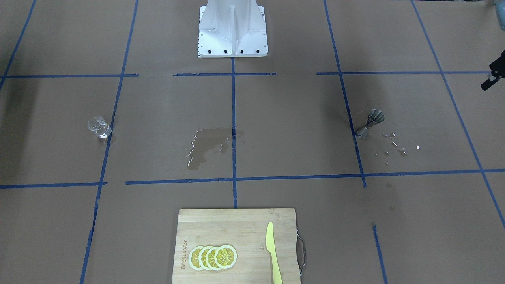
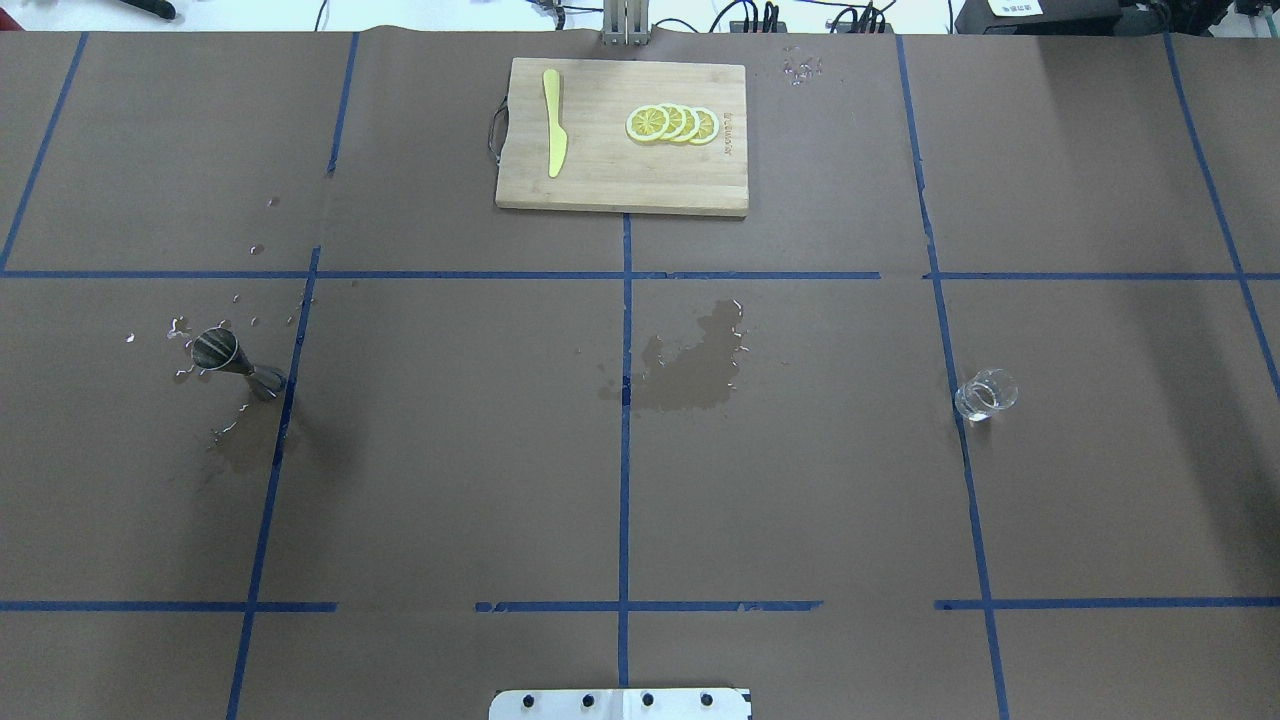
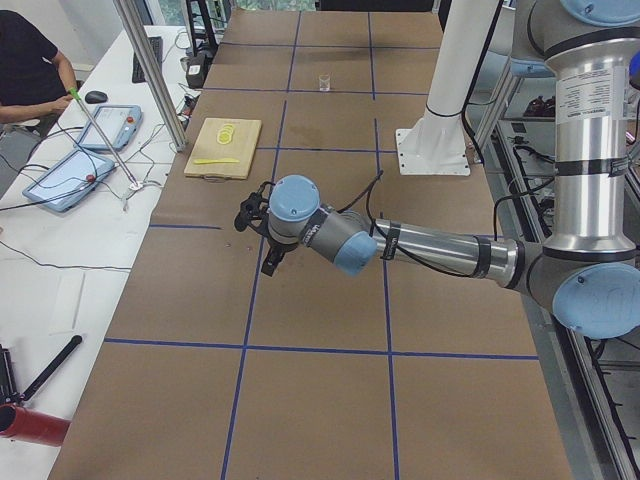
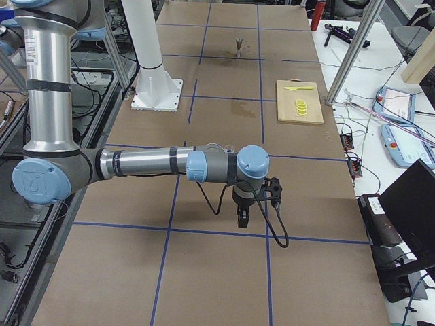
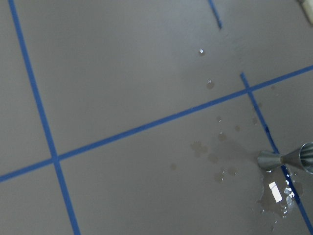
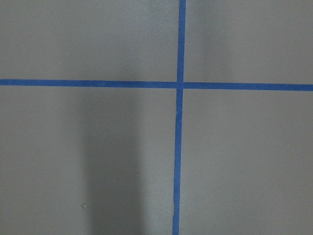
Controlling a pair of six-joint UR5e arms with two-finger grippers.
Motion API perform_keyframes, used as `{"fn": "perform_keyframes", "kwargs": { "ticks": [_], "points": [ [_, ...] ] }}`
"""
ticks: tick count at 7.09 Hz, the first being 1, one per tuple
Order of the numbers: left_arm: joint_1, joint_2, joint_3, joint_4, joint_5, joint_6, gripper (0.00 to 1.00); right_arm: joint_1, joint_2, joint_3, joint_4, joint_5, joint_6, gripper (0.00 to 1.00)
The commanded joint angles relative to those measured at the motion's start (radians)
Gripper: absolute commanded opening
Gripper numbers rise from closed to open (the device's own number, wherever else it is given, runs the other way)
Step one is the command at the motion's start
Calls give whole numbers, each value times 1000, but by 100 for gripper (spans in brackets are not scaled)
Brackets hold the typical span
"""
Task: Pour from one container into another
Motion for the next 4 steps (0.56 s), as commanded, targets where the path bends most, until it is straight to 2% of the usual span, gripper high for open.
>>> {"fn": "perform_keyframes", "kwargs": {
  "ticks": [1, 2, 3, 4],
  "points": [
    [201, -8, 22, -322, 186, -409, 100, 0, -1, -4, 0, 1, -1, 100],
    [276, -2, 22, -474, 287, -548, 100, 0, -3, -3, 0, 1, -1, 100],
    [384, -3, 8, -535, 461, -656, 100, 0, -3, -1, 0, 1, -1, 100],
    [506, 6, -39, -537, 644, -757, 100, 0, 2, -3, 1, 1, -1, 100]
  ]
}}
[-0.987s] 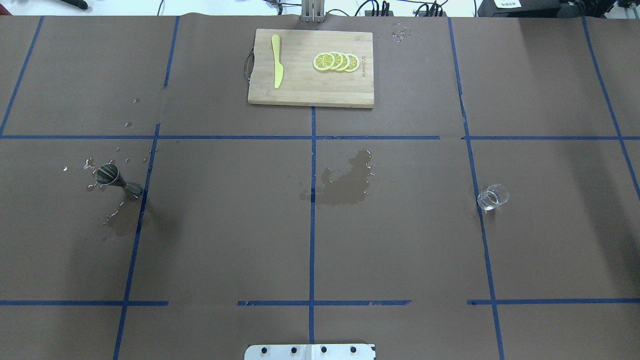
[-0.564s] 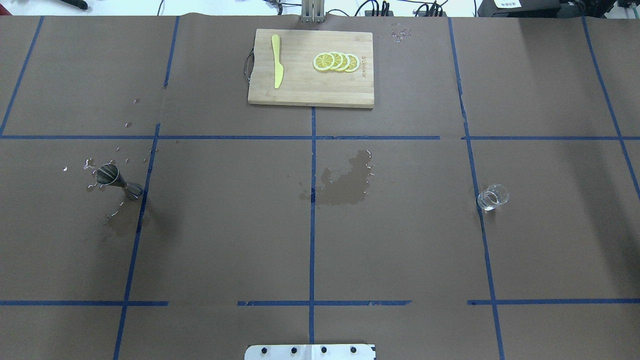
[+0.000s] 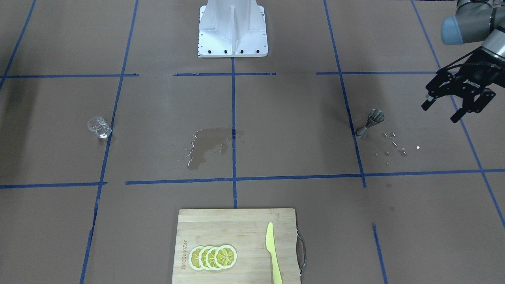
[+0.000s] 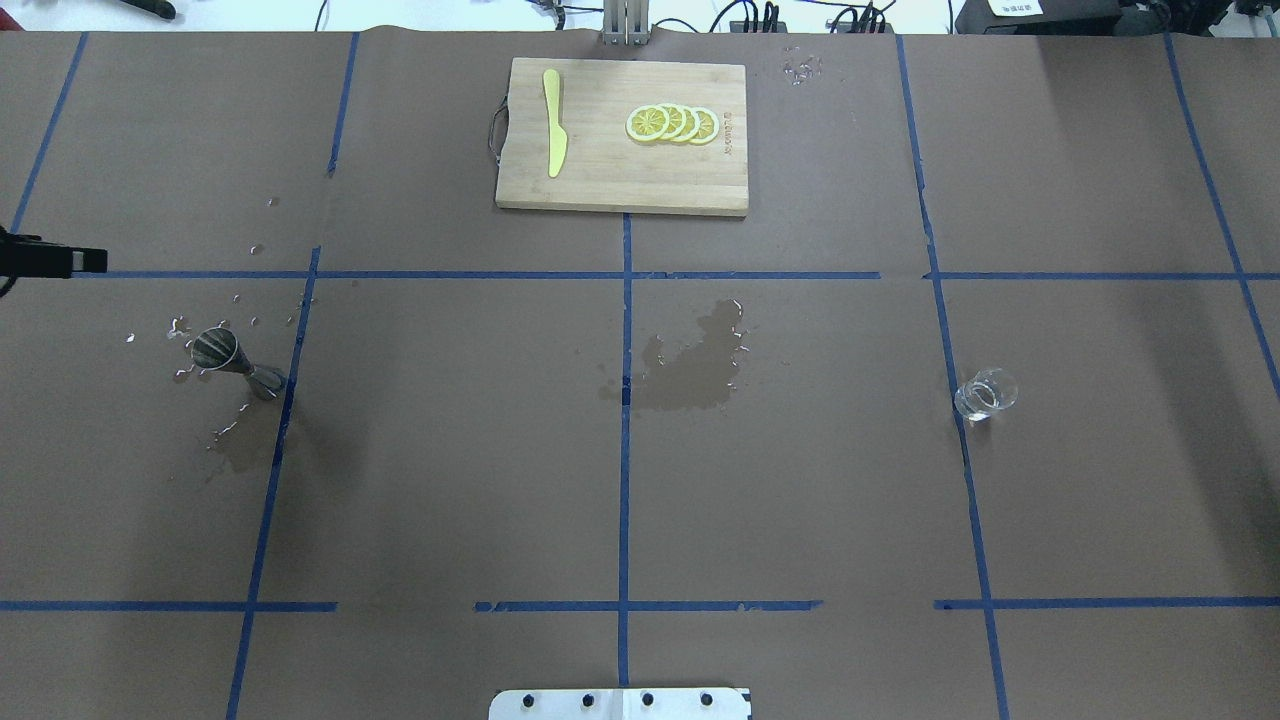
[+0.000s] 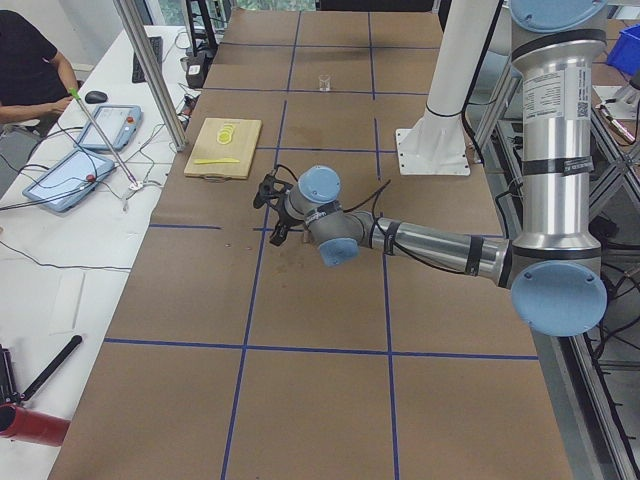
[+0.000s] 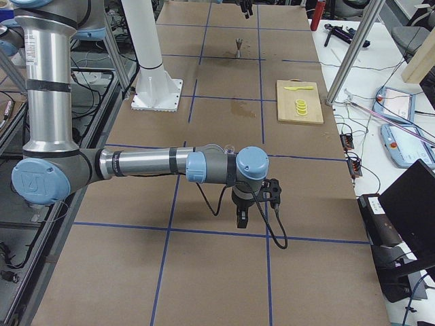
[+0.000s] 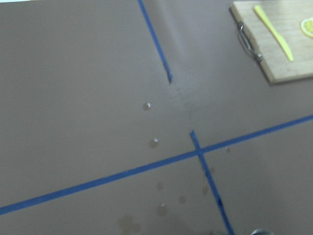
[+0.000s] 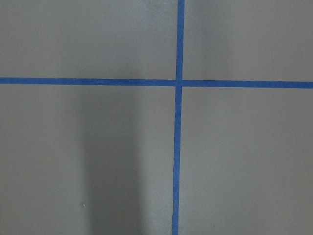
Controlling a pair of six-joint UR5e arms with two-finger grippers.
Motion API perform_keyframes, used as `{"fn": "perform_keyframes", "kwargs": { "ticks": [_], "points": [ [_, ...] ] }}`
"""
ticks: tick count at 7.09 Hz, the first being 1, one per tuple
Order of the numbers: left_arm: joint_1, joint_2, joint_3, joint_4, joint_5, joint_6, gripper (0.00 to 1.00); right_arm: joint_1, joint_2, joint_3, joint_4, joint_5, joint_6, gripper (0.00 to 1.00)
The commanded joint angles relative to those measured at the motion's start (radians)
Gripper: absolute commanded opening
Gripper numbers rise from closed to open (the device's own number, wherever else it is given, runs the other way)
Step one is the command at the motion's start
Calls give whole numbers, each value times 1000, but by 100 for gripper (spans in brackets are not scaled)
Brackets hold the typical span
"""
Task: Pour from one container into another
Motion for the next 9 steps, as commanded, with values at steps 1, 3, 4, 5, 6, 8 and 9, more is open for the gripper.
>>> {"fn": "perform_keyframes", "kwargs": {
  "ticks": [1, 3, 4, 5, 6, 8, 9],
  "points": [
    [234, 57, -97, -46, 349, -153, 100, 0, 6, -2, 0, -2, 0, 100],
    [391, 145, -216, -52, 643, -228, 100, 0, -3, 25, 1, -2, -2, 100],
    [505, 146, -215, -64, 813, -397, 99, 0, 3, 32, 3, -2, 0, 100],
    [646, 154, -212, -60, 1030, -405, 99, 1, 5, 33, 1, -2, 0, 100],
    [729, 197, -208, -58, 1175, -406, 98, 2, 6, 33, 1, -2, 0, 100],
    [846, 220, -158, -54, 1432, -406, 99, 2, 5, 38, 1, -2, 0, 100],
    [888, 213, -120, -55, 1489, -406, 99, 2, 0, 41, 1, 0, 0, 100]
  ]
}}
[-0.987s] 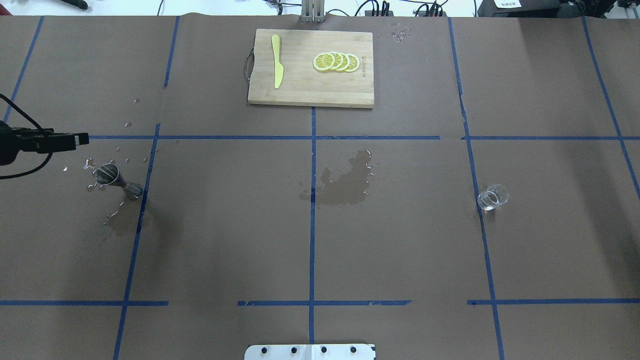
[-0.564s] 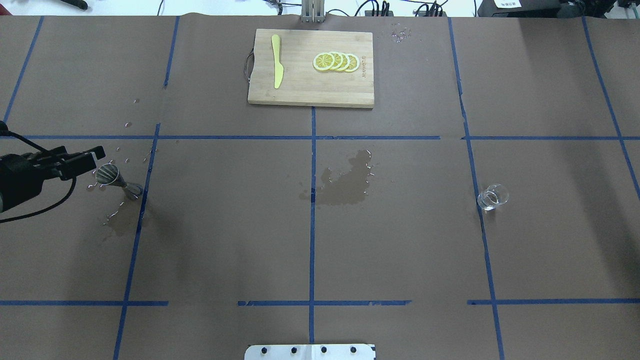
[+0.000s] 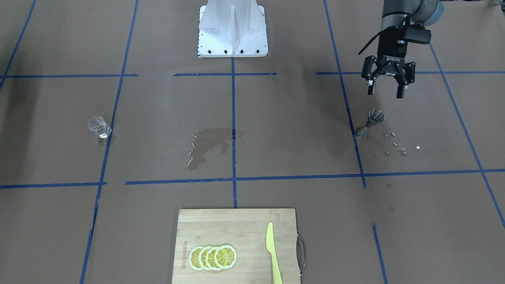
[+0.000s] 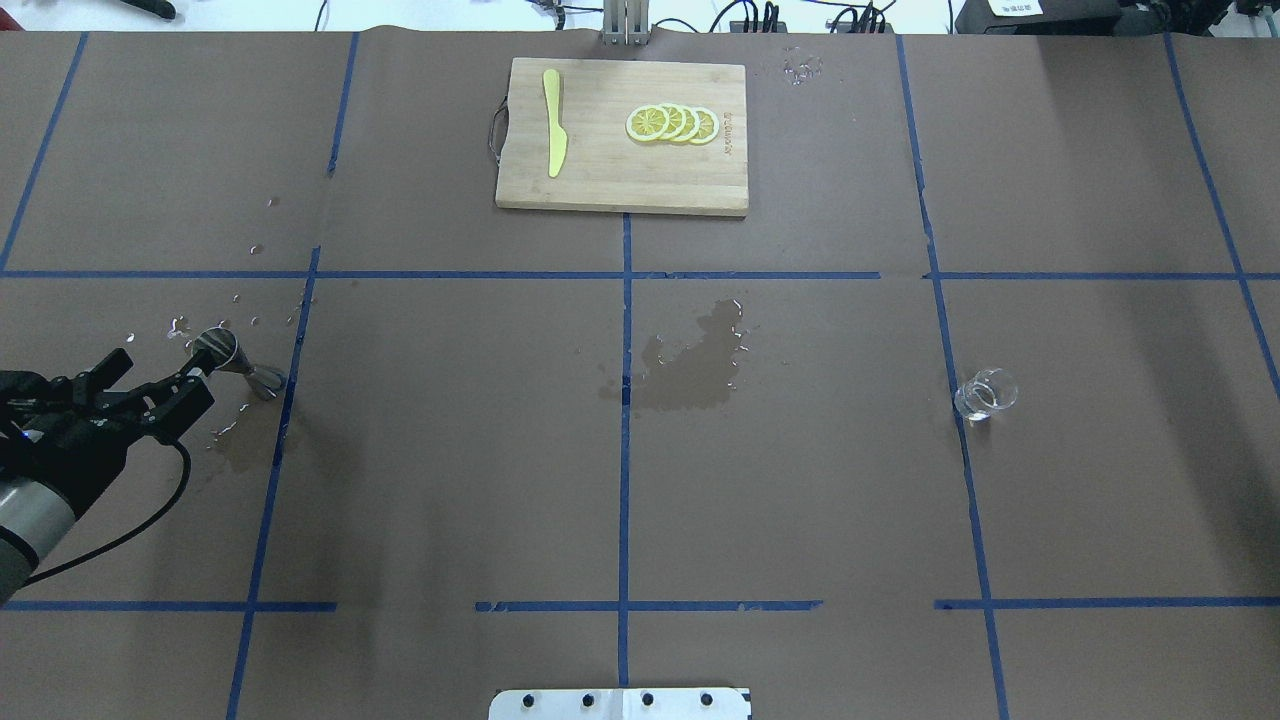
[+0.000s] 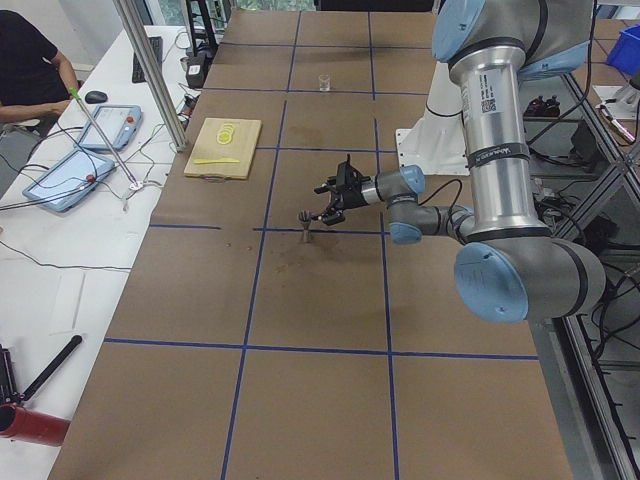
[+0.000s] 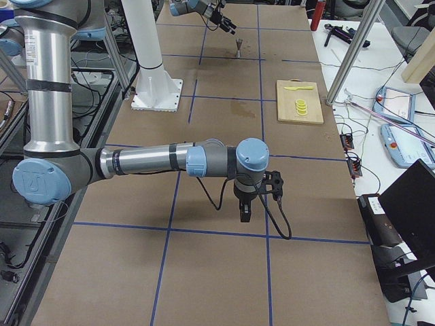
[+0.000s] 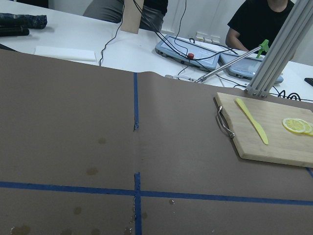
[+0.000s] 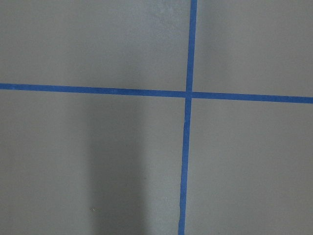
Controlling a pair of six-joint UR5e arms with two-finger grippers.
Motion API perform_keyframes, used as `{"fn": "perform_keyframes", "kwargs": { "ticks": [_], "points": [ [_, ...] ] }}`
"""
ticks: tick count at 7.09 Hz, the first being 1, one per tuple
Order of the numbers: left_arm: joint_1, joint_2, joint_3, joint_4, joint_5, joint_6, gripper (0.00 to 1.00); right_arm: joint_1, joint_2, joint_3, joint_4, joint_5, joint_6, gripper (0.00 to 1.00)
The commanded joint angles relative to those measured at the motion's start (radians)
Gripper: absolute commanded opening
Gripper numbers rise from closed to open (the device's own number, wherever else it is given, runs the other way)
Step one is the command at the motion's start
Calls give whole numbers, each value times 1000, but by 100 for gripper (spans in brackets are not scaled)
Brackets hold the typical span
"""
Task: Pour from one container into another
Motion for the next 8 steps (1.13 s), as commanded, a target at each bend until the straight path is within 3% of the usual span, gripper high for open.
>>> {"fn": "perform_keyframes", "kwargs": {
  "ticks": [1, 3, 8],
  "points": [
    [78, -20, 74, 0, 139, 1, 99, 0, -3, 2, 0, 1, 0, 100],
    [83, -107, 165, 0, 179, 4, 99, 0, -6, 2, -2, 1, 2, 100],
    [83, -201, 301, -3, 183, 5, 99, 0, -3, -1, 0, 1, 0, 100]
  ]
}}
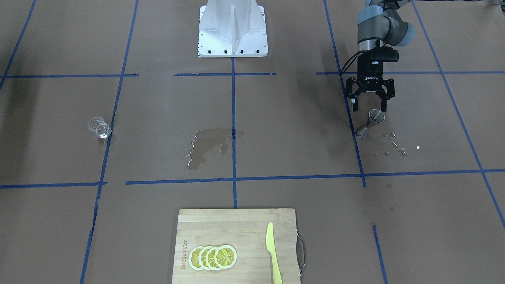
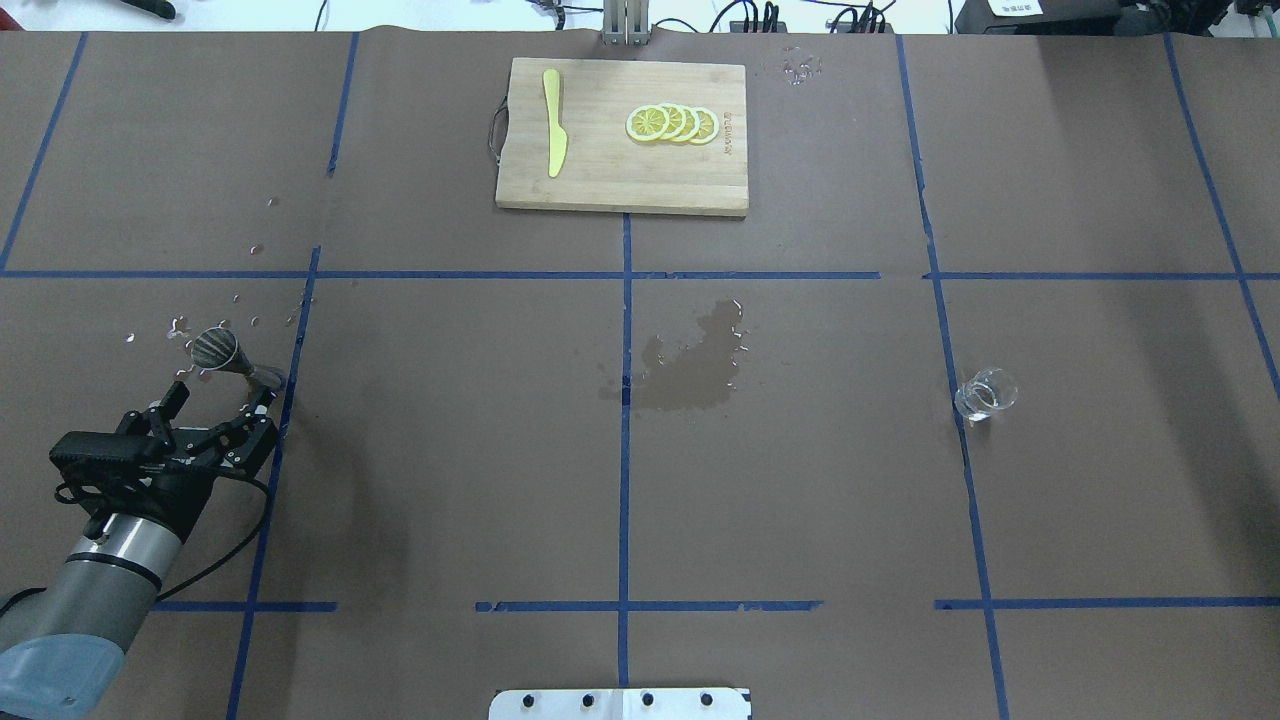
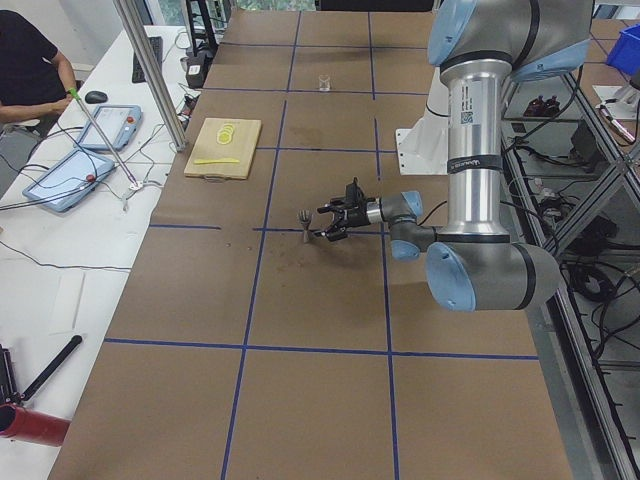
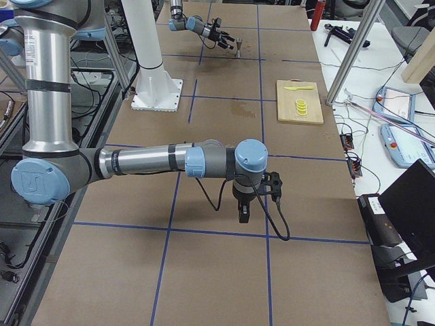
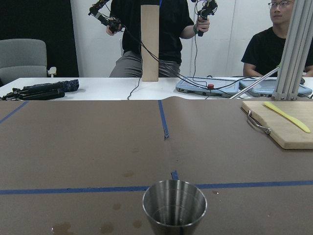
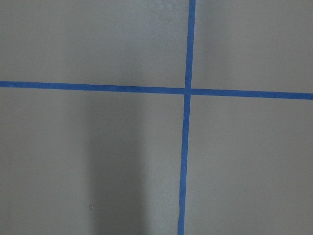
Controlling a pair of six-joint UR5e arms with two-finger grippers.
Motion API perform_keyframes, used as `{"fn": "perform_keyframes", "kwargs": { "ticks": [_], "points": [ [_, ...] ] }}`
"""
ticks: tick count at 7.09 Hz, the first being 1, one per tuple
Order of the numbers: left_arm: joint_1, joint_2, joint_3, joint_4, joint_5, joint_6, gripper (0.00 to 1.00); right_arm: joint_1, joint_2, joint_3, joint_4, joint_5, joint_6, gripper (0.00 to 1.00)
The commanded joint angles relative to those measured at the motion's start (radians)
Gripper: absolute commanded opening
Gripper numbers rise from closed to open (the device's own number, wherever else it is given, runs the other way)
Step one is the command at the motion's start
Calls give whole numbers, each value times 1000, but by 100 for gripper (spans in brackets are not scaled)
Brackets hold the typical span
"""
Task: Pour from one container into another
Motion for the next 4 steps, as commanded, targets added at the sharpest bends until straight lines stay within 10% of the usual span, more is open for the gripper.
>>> {"fn": "perform_keyframes", "kwargs": {
  "ticks": [1, 4],
  "points": [
    [0, -32, 50, -2, 1, 0, 98, 0, 2, 2, 0, 0, 0, 100],
    [-50, -47, 69, 3, 1, 2, 97, 0, 4, 5, 0, 0, 0, 100]
  ]
}}
